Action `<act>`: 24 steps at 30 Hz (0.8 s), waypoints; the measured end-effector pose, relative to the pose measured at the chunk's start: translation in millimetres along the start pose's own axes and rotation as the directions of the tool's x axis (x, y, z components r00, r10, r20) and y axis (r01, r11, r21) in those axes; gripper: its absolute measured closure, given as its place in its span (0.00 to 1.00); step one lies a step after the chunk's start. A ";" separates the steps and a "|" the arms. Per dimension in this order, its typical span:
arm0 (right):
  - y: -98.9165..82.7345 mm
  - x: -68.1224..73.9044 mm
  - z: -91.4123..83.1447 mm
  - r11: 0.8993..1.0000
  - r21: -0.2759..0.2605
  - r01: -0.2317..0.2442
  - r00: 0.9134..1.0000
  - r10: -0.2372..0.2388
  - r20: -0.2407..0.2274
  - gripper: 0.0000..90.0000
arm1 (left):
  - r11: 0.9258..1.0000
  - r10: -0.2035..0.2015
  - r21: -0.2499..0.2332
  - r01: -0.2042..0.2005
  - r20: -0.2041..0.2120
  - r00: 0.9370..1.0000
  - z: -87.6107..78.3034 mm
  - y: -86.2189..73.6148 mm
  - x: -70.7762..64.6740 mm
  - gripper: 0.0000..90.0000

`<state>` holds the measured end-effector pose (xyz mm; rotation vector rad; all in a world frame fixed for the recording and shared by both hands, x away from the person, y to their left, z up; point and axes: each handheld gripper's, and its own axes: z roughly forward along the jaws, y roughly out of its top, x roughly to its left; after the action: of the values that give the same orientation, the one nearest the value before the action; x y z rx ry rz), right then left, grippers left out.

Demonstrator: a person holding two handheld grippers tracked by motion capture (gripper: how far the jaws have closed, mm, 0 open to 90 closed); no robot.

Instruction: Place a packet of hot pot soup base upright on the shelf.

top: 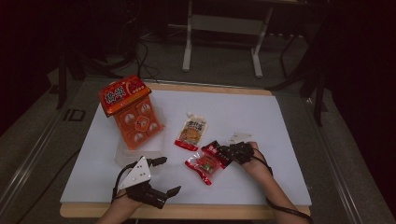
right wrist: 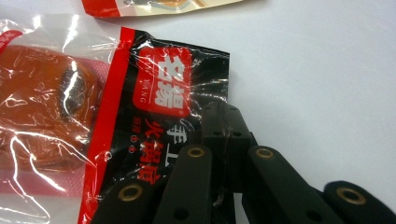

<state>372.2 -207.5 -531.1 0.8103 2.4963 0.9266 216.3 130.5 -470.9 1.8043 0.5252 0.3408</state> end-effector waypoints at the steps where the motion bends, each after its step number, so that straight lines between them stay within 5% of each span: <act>1: 1.1 -0.1 0.1 1.000 0.007 -0.010 1.000 0.010 0.001 1.00 | 1.000 -0.001 0.001 0.001 0.000 1.000 0.0 -0.2 0.3 0.02; 7: 3.3 -7.2 -1.7 0.998 0.020 -0.063 0.997 0.064 -0.047 1.00 | 1.000 -0.004 -0.004 0.004 -0.007 1.000 -1.7 -0.8 1.7 0.02; 13: 6.1 -12.9 -11.9 0.992 -0.031 -0.120 0.988 0.117 -0.101 1.00 | 1.000 -0.008 -0.003 0.008 -0.011 1.000 -2.2 -1.0 2.5 0.02; 24: 13.7 -10.0 -23.6 0.988 -0.065 -0.141 0.979 0.129 -0.159 1.00 | 1.000 -0.005 0.002 0.005 -0.013 1.000 -1.6 -0.2 2.2 0.02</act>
<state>373.5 -216.4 -503.5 0.9250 2.5432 1.1651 217.4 133.0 -470.7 1.8037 0.5392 0.3492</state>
